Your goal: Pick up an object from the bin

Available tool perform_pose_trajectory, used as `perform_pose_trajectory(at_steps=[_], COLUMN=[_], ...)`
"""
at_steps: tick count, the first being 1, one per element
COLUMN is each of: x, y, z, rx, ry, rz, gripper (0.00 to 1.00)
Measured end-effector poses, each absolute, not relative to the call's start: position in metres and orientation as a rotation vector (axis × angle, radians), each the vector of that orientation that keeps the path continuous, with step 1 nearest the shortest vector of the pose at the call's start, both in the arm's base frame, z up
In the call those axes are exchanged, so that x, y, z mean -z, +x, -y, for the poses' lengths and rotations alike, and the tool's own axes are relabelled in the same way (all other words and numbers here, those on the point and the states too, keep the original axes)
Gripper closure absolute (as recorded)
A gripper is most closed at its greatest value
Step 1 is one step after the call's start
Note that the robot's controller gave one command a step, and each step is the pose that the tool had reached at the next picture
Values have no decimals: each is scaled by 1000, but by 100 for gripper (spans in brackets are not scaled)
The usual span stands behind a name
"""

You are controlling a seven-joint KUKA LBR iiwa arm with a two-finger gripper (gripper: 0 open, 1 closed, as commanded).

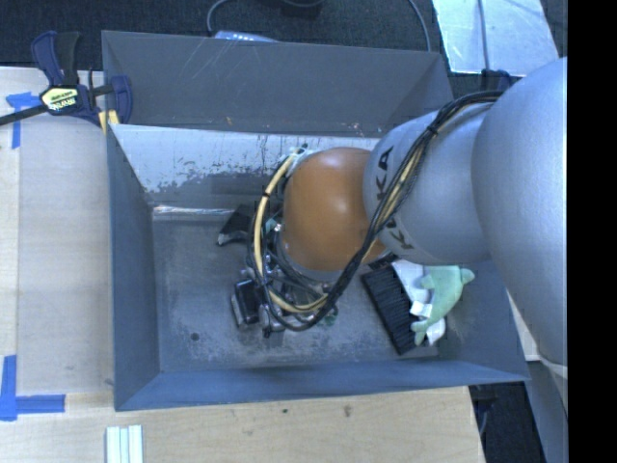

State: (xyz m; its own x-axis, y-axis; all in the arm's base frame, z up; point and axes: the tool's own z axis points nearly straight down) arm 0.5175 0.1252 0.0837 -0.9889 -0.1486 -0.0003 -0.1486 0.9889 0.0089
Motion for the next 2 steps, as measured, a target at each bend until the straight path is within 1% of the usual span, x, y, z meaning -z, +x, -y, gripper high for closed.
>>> perform_pose_trajectory(at_steps=[2], x=[-84], y=[517], z=[-125], rx=[15], ry=[233], rz=[3132], gripper=[100])
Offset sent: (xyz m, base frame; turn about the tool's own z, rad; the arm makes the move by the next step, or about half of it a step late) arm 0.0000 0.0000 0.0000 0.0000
